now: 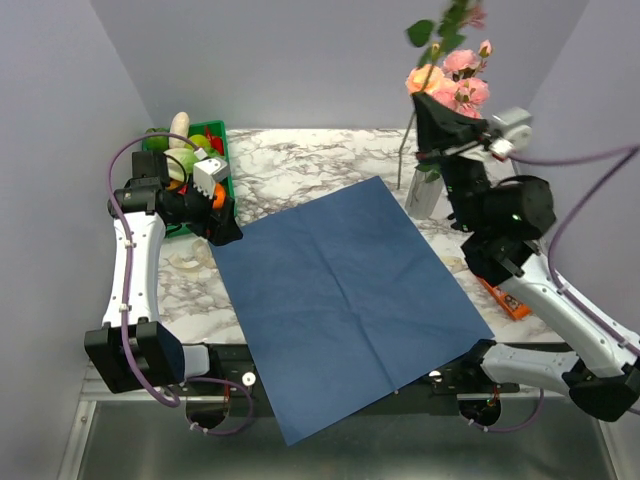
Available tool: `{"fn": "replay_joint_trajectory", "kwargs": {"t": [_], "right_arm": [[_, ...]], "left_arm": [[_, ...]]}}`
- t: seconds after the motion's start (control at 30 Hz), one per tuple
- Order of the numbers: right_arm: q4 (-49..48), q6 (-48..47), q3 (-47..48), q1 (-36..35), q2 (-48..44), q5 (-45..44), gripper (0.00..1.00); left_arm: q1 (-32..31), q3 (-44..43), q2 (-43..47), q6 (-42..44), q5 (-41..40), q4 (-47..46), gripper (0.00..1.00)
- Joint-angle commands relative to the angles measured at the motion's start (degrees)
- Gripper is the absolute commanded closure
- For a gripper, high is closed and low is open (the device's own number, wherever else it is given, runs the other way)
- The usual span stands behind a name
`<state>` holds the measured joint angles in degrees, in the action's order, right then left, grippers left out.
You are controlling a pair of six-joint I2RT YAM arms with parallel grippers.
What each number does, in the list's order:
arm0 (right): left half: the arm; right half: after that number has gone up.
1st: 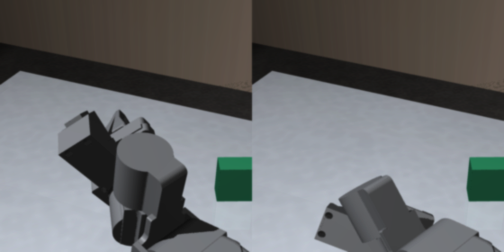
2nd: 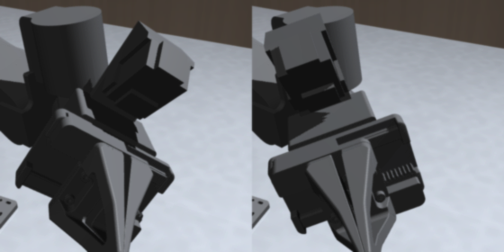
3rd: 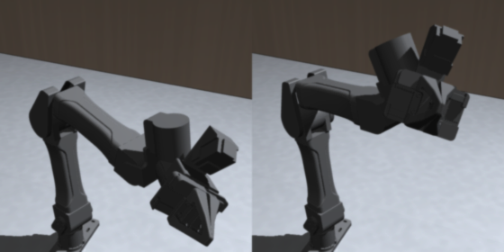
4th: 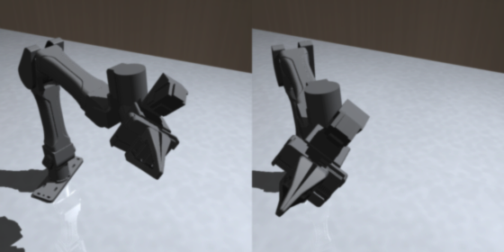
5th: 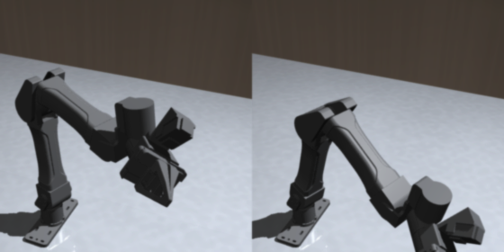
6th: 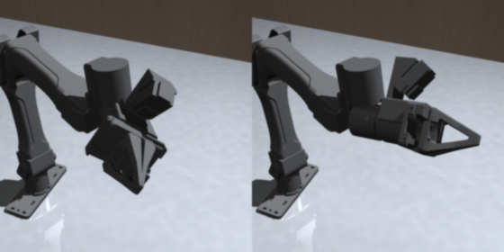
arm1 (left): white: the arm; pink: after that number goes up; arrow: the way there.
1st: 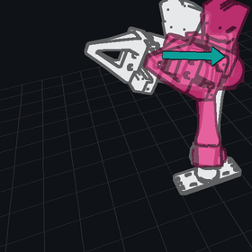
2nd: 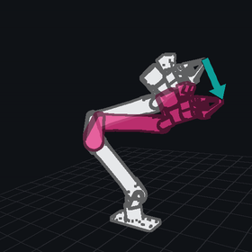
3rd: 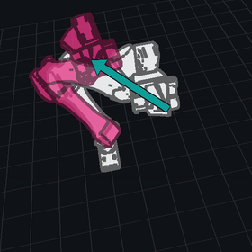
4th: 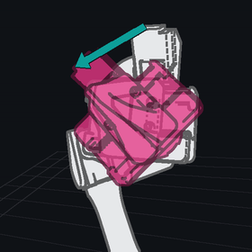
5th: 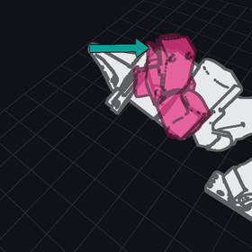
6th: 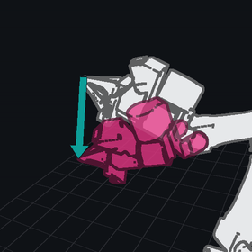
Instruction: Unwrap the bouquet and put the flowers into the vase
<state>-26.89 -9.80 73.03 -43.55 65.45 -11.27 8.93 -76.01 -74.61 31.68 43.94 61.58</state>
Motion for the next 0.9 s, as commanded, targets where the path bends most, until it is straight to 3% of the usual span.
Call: {"fn": "replay_joint_trajectory", "kwargs": {"t": [0.0, 0.2, 0.37, 0.87], "right_arm": [[-18.4, -15.6, -4.8, 1.6, -1.8, -7.1, 0.99], [-28.5, -15.3, -7.4, 11.2, 1.3, -7.6, 0.99], [-30.9, -12.6, -6.9, 16.7, 5.4, -7.2, 0.99], [-43.1, -3.2, -10.9, 23.9, 10.8, -7.0, 0.99]], "left_arm": [[0.3, 0.1, 0.7, -0.1, 0.7, 0.1, 0.01], [0.3, -0.9, -0.9, -0.4, 1.5, 0.2, 0.01], [0.3, -2.4, -1.6, 0.0, 1.5, 0.4, 0.01], [0.5, -5.3, -4.8, 2.4, 1.6, 3.1, 0.01]]}}
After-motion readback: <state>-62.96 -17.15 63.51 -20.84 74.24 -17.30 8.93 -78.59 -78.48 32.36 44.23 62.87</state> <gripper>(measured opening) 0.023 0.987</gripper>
